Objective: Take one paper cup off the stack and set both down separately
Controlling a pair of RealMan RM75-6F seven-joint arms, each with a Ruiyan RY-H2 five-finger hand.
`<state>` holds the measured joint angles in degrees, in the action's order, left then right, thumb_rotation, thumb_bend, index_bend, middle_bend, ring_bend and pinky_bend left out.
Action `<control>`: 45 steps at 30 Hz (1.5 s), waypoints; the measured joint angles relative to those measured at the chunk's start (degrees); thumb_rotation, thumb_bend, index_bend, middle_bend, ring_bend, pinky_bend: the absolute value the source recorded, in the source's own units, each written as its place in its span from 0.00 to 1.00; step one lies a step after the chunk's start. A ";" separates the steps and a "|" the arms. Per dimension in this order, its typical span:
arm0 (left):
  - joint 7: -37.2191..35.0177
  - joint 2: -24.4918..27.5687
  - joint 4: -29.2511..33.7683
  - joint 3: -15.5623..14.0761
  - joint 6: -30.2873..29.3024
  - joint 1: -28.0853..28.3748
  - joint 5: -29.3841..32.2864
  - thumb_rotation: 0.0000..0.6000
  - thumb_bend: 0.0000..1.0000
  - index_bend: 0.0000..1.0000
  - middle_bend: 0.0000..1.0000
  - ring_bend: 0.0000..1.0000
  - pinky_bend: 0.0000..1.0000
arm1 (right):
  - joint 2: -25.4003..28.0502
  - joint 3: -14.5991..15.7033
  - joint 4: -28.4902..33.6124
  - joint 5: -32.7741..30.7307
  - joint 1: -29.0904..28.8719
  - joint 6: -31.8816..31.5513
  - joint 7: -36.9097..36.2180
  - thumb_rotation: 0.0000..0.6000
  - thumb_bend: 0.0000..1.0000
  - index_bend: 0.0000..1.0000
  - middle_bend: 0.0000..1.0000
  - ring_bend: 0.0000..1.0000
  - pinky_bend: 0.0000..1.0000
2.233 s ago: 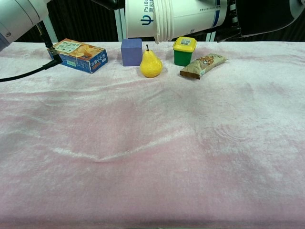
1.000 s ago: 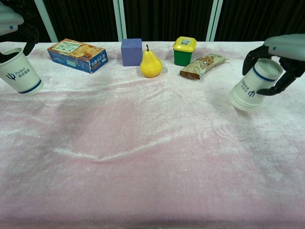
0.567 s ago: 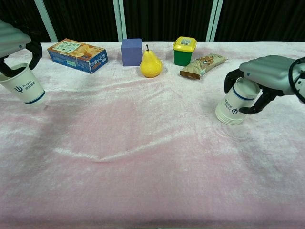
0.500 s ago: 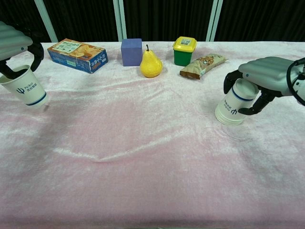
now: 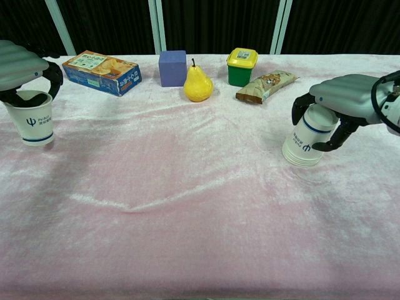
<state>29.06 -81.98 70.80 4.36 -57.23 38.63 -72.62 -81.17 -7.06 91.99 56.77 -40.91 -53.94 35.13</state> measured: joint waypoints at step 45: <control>-6.65 22.02 30.65 -2.10 -21.31 -17.34 -4.01 1.00 0.27 0.15 0.05 0.00 0.00 | 20.28 6.03 5.53 16.96 15.70 -20.93 -17.83 1.00 0.12 0.10 0.00 0.17 0.23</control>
<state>22.41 -59.96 101.45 2.25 -78.54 21.28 -76.63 -60.88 -1.03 97.52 73.73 -25.21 -74.87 17.31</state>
